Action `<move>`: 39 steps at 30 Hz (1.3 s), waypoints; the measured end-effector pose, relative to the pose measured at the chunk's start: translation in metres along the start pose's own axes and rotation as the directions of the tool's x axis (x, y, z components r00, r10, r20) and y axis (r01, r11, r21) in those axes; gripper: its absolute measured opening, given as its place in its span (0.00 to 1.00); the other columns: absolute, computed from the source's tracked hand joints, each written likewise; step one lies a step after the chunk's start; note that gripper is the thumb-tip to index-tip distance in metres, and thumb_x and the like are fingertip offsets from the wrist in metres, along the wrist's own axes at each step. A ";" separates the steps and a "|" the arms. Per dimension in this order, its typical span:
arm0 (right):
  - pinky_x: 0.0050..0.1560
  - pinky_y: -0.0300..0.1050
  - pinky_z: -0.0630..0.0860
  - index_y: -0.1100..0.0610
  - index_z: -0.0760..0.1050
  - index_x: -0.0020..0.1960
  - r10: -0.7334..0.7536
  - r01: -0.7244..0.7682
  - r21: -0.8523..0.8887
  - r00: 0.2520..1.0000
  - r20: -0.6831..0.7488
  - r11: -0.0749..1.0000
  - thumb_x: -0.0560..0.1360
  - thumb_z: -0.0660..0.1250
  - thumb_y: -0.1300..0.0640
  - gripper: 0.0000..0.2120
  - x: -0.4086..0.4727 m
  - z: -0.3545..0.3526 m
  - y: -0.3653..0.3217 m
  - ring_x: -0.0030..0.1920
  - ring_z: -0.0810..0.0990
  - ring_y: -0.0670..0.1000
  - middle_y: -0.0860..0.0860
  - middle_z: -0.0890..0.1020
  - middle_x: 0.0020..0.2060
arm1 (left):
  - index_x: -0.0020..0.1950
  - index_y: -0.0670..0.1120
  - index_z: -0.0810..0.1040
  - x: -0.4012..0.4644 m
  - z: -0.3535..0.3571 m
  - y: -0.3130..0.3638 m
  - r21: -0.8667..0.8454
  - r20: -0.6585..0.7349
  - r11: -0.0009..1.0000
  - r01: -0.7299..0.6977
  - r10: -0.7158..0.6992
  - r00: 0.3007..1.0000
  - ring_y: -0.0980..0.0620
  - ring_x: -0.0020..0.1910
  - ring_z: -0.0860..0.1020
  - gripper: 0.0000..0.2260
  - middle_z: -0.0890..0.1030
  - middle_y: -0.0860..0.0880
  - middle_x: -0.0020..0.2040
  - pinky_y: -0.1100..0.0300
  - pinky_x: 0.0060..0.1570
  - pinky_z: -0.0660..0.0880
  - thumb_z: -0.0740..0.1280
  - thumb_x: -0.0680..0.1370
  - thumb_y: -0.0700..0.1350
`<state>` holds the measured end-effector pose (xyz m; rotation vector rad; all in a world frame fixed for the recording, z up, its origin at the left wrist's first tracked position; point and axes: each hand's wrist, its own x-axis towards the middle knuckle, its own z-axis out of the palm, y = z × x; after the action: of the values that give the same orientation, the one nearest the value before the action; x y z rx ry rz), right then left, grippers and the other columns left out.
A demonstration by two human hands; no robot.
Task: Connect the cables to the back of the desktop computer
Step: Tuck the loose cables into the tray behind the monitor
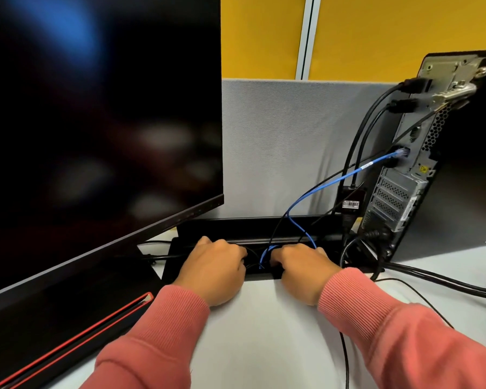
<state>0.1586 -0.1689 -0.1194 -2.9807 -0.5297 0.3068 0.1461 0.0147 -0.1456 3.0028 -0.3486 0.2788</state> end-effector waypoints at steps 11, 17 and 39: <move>0.59 0.52 0.75 0.51 0.76 0.65 -0.015 0.033 0.076 0.974 -0.225 0.997 0.75 0.59 0.69 0.23 -0.012 -0.006 0.016 0.58 0.78 0.58 0.50 0.76 0.58 | 0.57 0.53 0.81 -0.005 -0.012 0.012 -0.098 -0.107 0.995 0.015 -0.025 0.994 0.49 0.52 0.77 0.10 0.80 0.55 0.53 0.58 0.51 0.66 0.60 0.84 0.51; 0.63 0.53 0.75 0.49 0.72 0.72 0.010 -0.007 0.035 0.997 -0.079 0.999 0.76 0.55 0.69 0.29 -0.018 -0.001 0.013 0.62 0.78 0.61 0.56 0.77 0.64 | 0.57 0.56 0.81 -0.007 -0.004 0.015 -0.156 -0.049 0.988 0.002 -0.010 0.999 0.49 0.51 0.75 0.10 0.78 0.57 0.53 0.56 0.55 0.72 0.60 0.84 0.53; 0.67 0.54 0.70 0.49 0.79 0.61 0.198 -0.115 0.198 0.859 -0.472 0.973 0.80 0.64 0.58 0.13 -0.221 0.032 0.065 0.64 0.74 0.52 0.46 0.79 0.60 | 0.76 0.62 0.67 -0.167 -0.036 0.049 -0.146 0.147 0.974 -0.172 0.193 0.970 0.56 0.69 0.69 0.34 0.70 0.60 0.72 0.55 0.70 0.67 0.44 0.76 0.75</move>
<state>-0.0295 -0.3054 -0.1200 -2.7823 -0.1903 -0.3767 -0.0311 0.0076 -0.1388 2.8719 -0.6348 0.0263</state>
